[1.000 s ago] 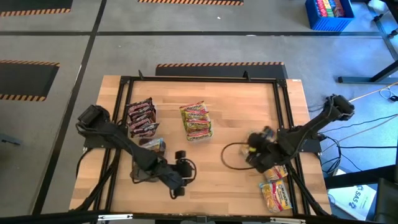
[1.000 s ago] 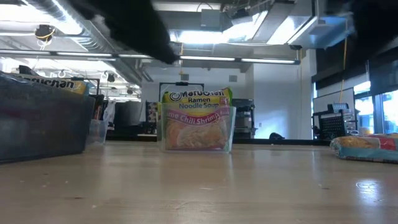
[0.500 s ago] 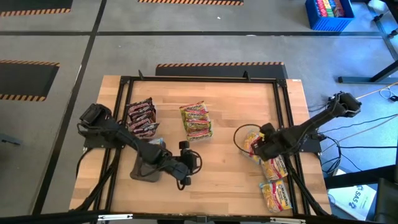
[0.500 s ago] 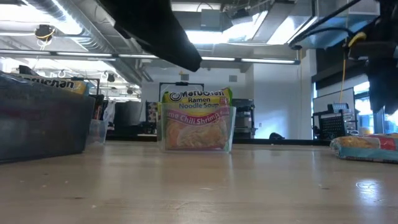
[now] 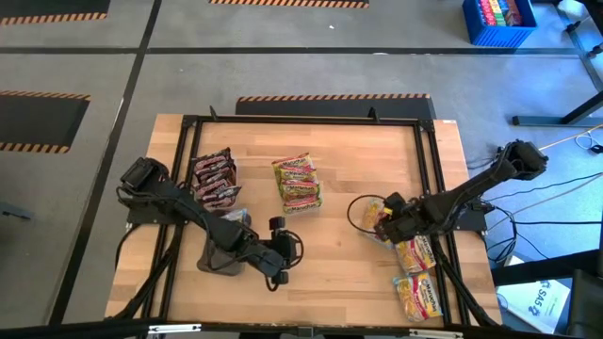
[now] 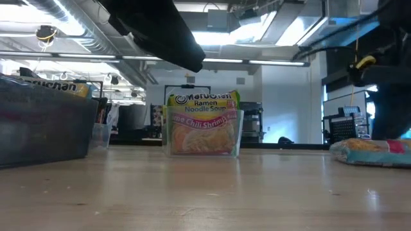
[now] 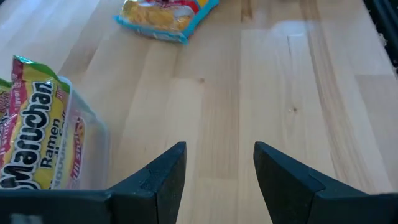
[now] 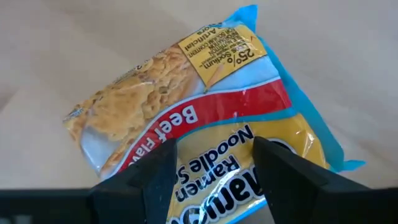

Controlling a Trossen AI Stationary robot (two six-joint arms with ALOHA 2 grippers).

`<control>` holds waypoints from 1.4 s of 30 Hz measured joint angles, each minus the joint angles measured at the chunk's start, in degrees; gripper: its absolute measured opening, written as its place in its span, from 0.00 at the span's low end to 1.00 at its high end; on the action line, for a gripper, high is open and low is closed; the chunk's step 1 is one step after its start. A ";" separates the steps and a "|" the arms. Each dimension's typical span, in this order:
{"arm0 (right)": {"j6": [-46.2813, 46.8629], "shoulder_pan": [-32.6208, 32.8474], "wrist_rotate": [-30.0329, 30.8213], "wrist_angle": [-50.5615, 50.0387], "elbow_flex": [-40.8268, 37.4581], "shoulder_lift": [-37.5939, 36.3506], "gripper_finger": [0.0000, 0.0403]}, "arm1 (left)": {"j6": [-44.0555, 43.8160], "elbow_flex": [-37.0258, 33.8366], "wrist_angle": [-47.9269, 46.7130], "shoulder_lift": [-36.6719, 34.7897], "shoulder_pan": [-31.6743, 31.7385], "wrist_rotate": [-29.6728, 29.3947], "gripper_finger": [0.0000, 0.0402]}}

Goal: Sort Maruchan noodles
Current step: Put the blue noodle pack into the black bin

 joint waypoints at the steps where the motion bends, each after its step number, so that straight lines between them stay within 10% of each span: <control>1: -3.29 -0.01 0.27 1.68 -0.05 0.01 0.52 | -0.05 0.00 0.00 0.00 -0.25 -0.02 0.45; 24: -48.36 0.04 -2.69 41.54 9.37 25.09 0.52 | -1.13 0.00 4.31 5.38 -2.70 0.02 0.45; 31: -53.33 1.05 -8.00 38.03 18.25 28.45 0.52 | -1.08 0.00 5.22 5.97 -2.24 0.51 0.45; 42: -48.82 7.45 -0.46 23.56 19.89 15.41 0.52 | -1.03 0.00 7.76 5.97 -2.24 -0.24 0.45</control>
